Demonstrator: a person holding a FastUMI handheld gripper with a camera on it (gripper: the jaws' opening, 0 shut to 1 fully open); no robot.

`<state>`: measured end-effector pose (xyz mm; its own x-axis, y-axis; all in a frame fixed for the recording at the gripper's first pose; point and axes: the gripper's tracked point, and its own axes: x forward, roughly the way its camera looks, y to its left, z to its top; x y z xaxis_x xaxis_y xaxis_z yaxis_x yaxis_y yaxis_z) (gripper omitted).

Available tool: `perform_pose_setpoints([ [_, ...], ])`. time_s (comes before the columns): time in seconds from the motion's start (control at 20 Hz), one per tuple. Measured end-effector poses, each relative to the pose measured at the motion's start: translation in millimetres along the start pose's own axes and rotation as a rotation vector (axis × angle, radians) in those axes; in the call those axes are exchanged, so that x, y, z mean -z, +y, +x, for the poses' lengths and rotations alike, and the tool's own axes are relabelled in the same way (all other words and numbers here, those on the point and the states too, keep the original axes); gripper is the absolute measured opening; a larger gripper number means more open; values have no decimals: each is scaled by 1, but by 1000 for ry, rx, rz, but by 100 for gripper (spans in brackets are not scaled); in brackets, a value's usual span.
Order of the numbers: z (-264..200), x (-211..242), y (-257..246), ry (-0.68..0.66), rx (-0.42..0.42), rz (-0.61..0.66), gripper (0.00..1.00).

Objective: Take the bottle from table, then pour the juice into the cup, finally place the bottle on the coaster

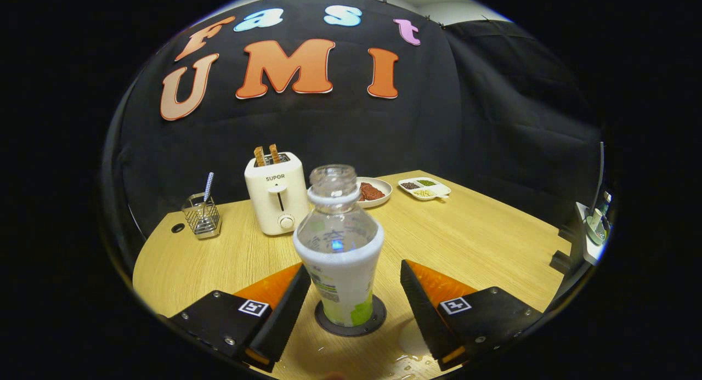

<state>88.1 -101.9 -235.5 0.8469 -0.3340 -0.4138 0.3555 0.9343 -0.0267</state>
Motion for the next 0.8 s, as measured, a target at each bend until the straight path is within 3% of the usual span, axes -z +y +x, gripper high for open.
perform_pose_setpoints([
  [0.25, -48, -48, 4, -71, -43, 9, 97],
  [0.5, -114, -105, 38, -138, -165, -20, 97],
  [0.8, -216, -154, 109, -296, -374, -23, 97],
])
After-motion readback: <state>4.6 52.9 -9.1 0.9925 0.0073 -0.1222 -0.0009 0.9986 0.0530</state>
